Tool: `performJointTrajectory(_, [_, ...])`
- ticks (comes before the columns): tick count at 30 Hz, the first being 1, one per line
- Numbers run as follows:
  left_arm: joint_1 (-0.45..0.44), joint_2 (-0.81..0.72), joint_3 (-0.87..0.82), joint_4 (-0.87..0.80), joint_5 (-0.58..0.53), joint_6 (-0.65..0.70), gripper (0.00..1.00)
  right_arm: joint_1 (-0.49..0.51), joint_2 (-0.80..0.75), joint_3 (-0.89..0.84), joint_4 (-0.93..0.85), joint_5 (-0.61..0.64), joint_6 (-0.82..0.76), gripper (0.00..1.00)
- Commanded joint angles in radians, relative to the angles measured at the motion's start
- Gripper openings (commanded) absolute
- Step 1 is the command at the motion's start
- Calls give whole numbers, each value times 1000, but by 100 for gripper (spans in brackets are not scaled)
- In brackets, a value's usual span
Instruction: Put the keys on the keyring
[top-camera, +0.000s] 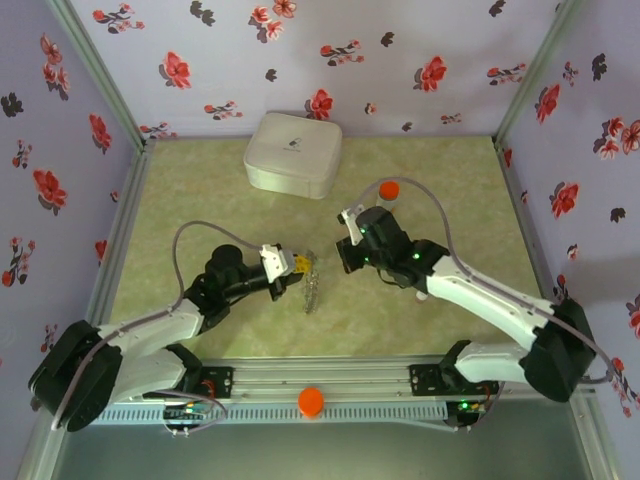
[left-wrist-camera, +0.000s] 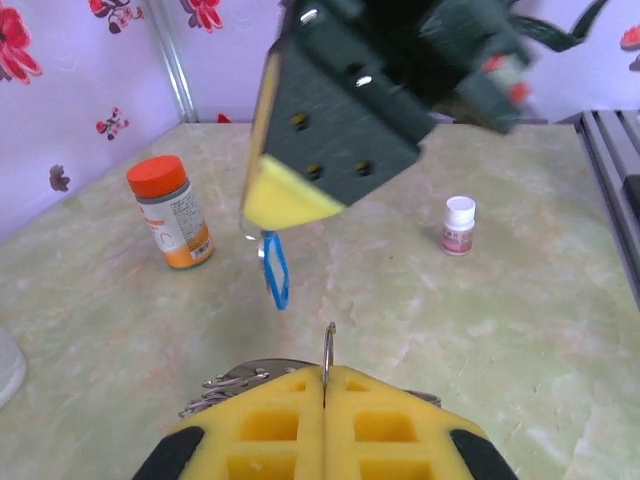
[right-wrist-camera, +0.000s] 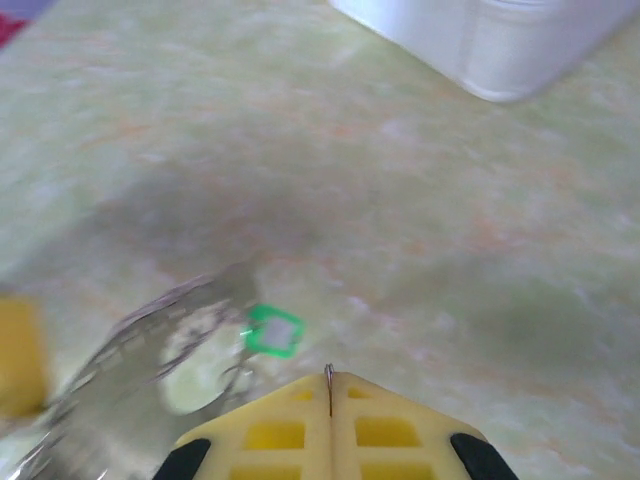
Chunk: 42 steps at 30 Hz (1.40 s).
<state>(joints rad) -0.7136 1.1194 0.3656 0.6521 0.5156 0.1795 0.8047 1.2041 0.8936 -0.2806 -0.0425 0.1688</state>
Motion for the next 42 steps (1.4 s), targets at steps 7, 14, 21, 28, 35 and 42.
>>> performJointTrajectory(7, [-7, 40, 74, 73, 41, -185, 0, -7, -132, -62, 59, -259, -186, 0])
performJointTrajectory(14, [-7, 28, 103, -29, 68, -172, 0, -12, -120, -19, -1, -341, -215, 0])
performJointTrajectory(21, [-8, 33, 119, -76, 74, -144, 0, -12, -98, -1, 8, -349, -202, 0])
performJointTrajectory(28, [-8, 34, 126, -99, 73, -126, 0, -12, -59, 16, 15, -392, -194, 0])
performJointTrajectory(35, [-7, 32, 126, -103, 76, -109, 0, -13, -39, 16, 46, -392, -178, 0])
performJointTrajectory(42, [-14, 22, 131, -146, 74, -56, 0, -12, -16, 22, 59, -397, -169, 0])
